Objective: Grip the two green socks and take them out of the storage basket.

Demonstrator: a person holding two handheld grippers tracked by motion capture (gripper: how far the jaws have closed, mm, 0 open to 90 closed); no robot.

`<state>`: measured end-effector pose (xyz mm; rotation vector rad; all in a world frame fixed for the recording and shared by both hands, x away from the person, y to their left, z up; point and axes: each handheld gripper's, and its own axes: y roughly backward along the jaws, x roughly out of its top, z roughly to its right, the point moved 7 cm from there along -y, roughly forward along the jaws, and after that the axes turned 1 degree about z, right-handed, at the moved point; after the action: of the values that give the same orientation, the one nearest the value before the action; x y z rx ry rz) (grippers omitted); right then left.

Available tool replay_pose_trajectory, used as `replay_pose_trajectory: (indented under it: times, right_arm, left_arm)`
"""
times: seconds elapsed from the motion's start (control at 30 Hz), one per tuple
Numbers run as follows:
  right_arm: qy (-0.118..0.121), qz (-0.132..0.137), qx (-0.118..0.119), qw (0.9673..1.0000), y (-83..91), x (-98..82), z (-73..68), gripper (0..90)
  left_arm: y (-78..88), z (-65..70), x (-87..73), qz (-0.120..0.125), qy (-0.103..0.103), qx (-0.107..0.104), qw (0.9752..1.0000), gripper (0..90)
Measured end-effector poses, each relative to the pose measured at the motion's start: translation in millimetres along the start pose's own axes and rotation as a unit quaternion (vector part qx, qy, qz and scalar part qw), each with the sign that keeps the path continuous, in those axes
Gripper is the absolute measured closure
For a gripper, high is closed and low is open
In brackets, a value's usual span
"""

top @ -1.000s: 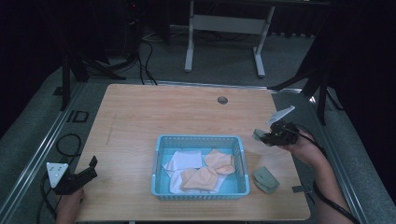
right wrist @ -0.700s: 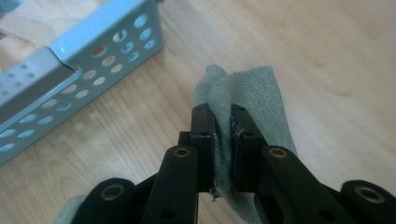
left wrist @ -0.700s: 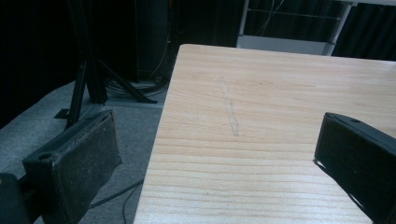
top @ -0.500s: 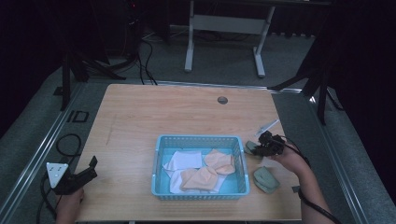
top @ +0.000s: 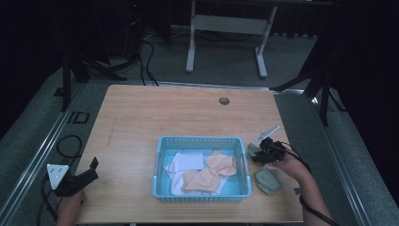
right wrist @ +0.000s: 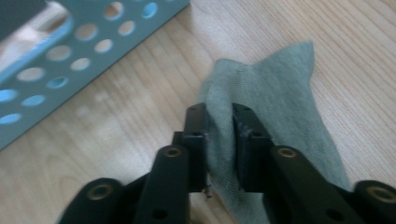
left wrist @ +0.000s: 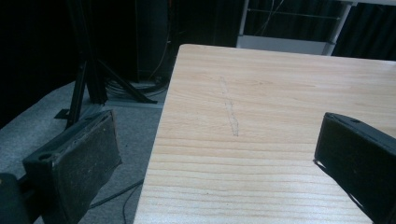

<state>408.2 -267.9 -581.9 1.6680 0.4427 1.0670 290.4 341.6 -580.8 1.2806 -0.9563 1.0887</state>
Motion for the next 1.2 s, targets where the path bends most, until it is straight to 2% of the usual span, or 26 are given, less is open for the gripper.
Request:
replay_pose_trajectory:
  times: [0.07,0.23,0.33,0.37,0.43,0.57,0.6,0.67,0.7,0.8,0.93,0.97,1.0,1.03,1.07,1.1,1.2]
  right_arm:
    - [0.002,0.001,-0.004,1.0000,4.4,1.0,-0.5,67.1]
    - [0.002,0.026,-0.009,0.9996,25.5,5.3,-2.1,55.4]
    - [-0.009,0.058,-0.017,0.9981,44.3,4.1,1.8,53.9]
    - [-0.009,0.058,-0.017,0.9981,44.3,4.1,1.8,53.9]
    - [-0.020,0.063,-0.029,0.9974,49.1,0.3,5.9,50.2]
    - [-0.052,0.092,-0.052,0.9930,58.1,-12.5,15.2,41.7]
    - [-0.065,0.101,-0.059,0.9911,59.6,-17.7,18.3,37.3]
    - [-0.089,0.110,-0.060,0.9881,60.3,-26.5,21.8,34.1]
    - [-0.099,0.114,-0.068,0.9862,60.3,-31.2,23.9,30.7]
    - [-0.128,0.129,-0.075,0.9804,59.9,-43.5,27.9,29.2]
    - [-0.162,0.167,-0.099,0.9676,58.4,-59.3,32.9,15.2]
    - [-0.166,0.173,-0.101,0.9656,57.2,-64.2,32.4,12.2]
    - [-0.172,0.181,-0.108,0.9623,56.8,-67.6,32.7,12.2]
    - [-0.172,0.181,-0.108,0.9623,56.8,-67.6,32.7,12.2]
    - [-0.185,0.193,-0.114,0.9570,56.5,-70.4,33.5,12.2]
    - [-0.200,0.207,-0.124,0.9495,55.3,-76.8,34.8,11.2]
    - [-0.222,0.229,-0.150,0.9359,54.3,-86.5,36.6,11.2]
  left_arm:
    - [0.0,0.1,0.0,0.000,0.000,0.000,1.0000,0.5]
    - [0.0,0.1,0.0,0.000,0.000,0.000,1.0000,0.5]
    - [0.0,0.1,0.0,0.000,0.000,0.000,1.0000,0.5]
    - [0.0,0.0,0.0,0.000,0.000,0.000,1.0000,0.5]
    - [0.1,0.0,0.0,0.000,0.000,0.000,1.0000,0.5]
    - [0.0,-0.1,0.0,0.000,0.001,0.000,1.0000,0.5]
    - [0.0,-0.1,0.0,0.000,0.001,0.000,1.0000,0.5]
    - [-0.1,0.0,0.0,0.000,0.001,0.000,1.0000,0.5]
    - [-0.1,-0.1,0.0,0.000,0.001,0.000,1.0000,0.5]
    - [0.0,0.0,0.0,0.000,0.001,0.000,1.0000,0.5]
    - [0.0,0.0,0.0,0.000,0.000,0.000,1.0000,0.5]
    - [0.0,0.0,0.0,0.000,0.001,0.000,1.0000,0.5]
    - [0.0,-0.1,0.0,0.000,0.001,0.000,1.0000,0.5]
    - [0.0,-0.1,0.0,0.000,0.001,0.000,1.0000,0.5]
    - [0.1,-0.1,0.0,0.000,0.001,0.000,1.0000,0.5]
    - [0.1,-0.1,-0.1,0.000,0.001,0.000,1.0000,0.5]
    - [0.2,-0.1,-0.1,-0.001,0.001,0.000,1.0000,0.5]
